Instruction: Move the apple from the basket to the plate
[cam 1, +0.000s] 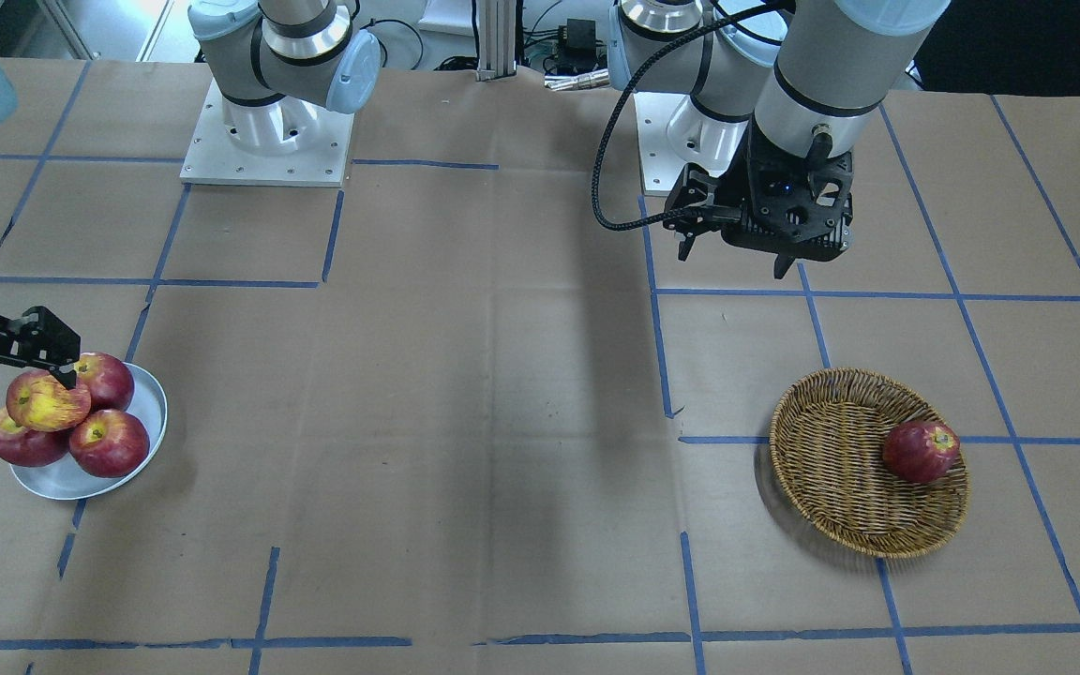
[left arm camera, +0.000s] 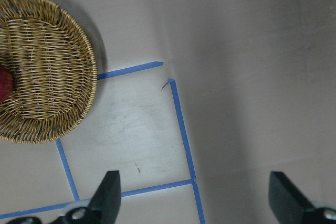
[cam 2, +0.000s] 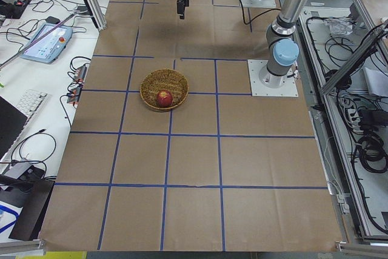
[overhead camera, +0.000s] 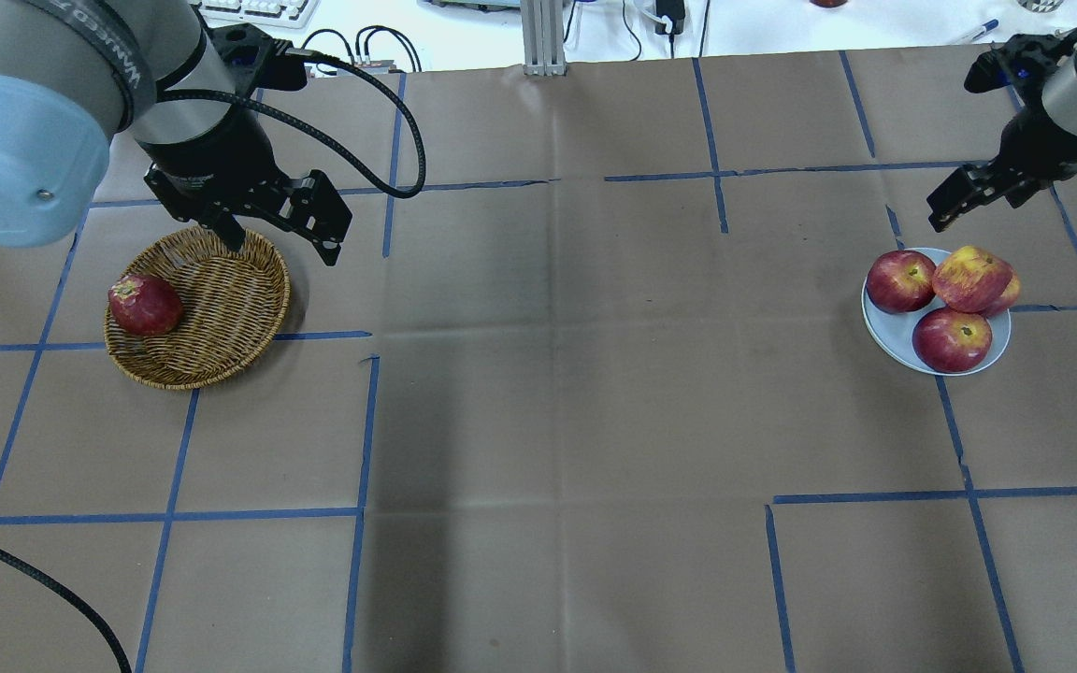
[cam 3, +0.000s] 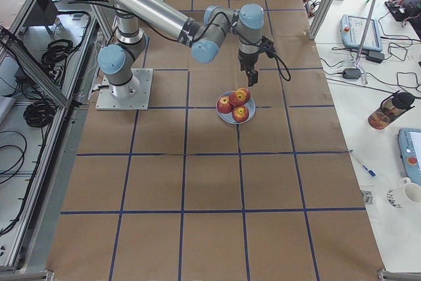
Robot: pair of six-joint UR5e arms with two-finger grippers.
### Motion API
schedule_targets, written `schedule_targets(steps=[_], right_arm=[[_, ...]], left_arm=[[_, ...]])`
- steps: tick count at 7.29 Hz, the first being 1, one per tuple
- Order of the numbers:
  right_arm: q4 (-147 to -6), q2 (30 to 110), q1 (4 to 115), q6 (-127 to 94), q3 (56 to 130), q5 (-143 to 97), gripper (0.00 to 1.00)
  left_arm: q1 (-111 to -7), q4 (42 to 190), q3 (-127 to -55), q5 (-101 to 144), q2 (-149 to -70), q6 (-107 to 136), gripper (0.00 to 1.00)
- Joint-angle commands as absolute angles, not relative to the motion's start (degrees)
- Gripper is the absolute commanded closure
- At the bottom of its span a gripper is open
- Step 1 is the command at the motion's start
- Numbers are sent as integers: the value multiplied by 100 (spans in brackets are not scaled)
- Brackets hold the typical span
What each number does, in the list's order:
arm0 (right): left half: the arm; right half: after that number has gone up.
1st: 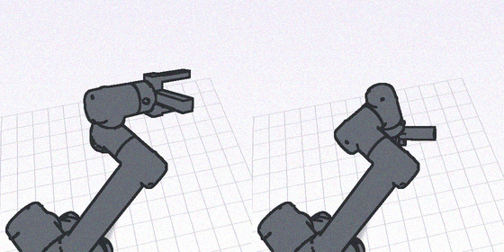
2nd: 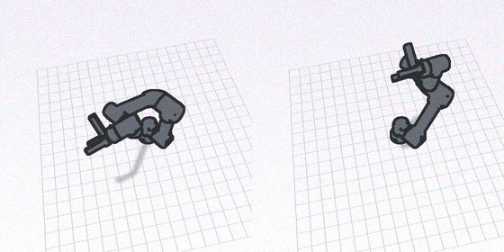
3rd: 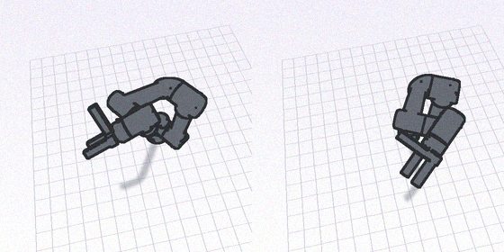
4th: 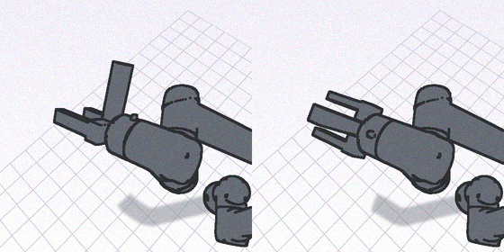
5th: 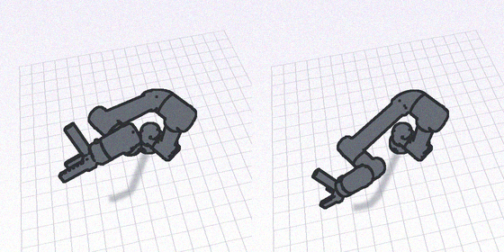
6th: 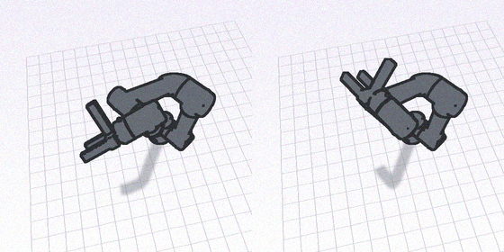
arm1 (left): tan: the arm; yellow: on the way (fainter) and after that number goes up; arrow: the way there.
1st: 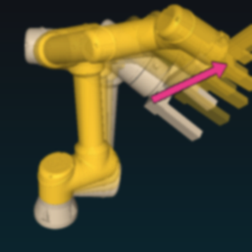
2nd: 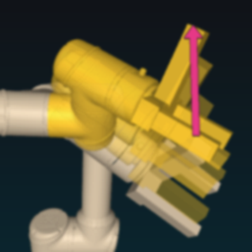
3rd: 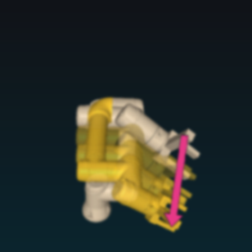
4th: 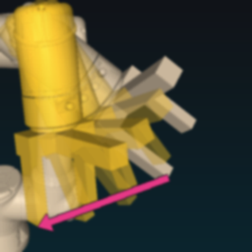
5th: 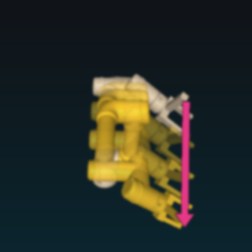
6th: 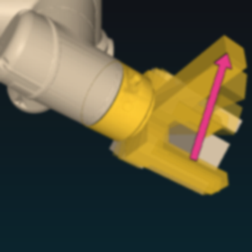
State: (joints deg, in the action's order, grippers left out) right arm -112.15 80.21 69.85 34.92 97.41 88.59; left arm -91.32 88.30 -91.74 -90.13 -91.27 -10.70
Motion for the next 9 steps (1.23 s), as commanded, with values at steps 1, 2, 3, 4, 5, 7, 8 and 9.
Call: schedule_targets(steps=[1, 2, 3, 4, 5, 7, 8, 9], right_arm=[[-10147, 8627, 7757, 2143, 9448, 8859, 0], [-9890, 8892, 8152, 1579, 9457, 8868, 0], [-9722, 9086, 8487, 1043, 9474, 8886, 0], [-9729, 9123, 8664, 715, 9475, 8929, 0], [-9721, 9132, 8744, 573, 9475, 8964, 0], [-9589, 9132, 8832, 256, 9457, 8965, 0], [-9589, 9132, 8955, 90, 9448, 8965, 0], [-9589, 9123, 9000, 27, 9440, 8974, 0]], left_arm=[[-9132, 8833, -9176, -9009, -9123, -1064, 1], [-9132, 8833, -9176, -9017, -9123, -1072, 1], [-9132, 8833, -9167, -9018, -9123, -1072, 1], [-9132, 8833, -9167, -9018, -9123, -1072, 1], [-9132, 8833, -9176, -9009, -9123, -1072, 1], [-9132, 8833, -9176, -9017, -9123, -1072, 1], [-9132, 8833, -9176, -9018, -9123, -1072, 1], [-9132, 8833, -9176, -9018, -9123, -1072, 1]])
